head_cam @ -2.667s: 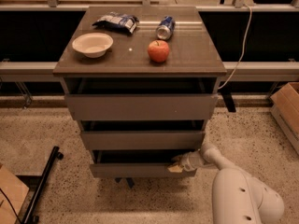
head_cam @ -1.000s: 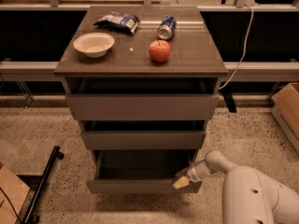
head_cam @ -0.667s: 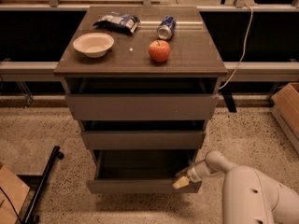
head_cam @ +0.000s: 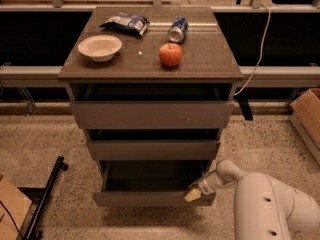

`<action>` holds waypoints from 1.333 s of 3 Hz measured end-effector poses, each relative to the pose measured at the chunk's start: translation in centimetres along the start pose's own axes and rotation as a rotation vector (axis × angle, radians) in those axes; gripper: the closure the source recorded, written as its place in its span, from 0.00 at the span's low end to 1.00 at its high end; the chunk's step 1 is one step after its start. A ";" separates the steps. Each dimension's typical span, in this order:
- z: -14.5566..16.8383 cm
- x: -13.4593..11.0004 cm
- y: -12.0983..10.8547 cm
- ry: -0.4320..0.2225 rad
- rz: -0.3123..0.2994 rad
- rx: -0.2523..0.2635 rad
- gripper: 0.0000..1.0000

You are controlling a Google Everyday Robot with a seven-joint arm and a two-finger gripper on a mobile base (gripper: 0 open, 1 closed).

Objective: Open bottom drawer

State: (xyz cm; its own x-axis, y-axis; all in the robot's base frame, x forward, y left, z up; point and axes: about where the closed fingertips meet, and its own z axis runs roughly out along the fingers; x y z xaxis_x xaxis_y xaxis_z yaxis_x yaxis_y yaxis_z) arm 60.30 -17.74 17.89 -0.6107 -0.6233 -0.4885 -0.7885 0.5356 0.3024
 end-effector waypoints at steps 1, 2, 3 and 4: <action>-0.8 2.7 1.6 0.034 0.058 0.001 0.04; -0.9 2.9 1.6 0.037 0.063 0.002 0.80; -1.5 5.5 3.0 0.081 0.114 -0.003 0.98; -1.5 5.3 2.9 0.081 0.114 -0.003 1.00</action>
Offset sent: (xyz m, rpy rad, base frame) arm -0.1789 -0.0858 -0.0069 -0.1616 0.3138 -0.2415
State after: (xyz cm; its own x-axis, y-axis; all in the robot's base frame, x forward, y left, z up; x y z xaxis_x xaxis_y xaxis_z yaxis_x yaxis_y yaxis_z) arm 54.71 -20.34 17.42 -0.6999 -0.6028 -0.3830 -0.7140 0.6037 0.3547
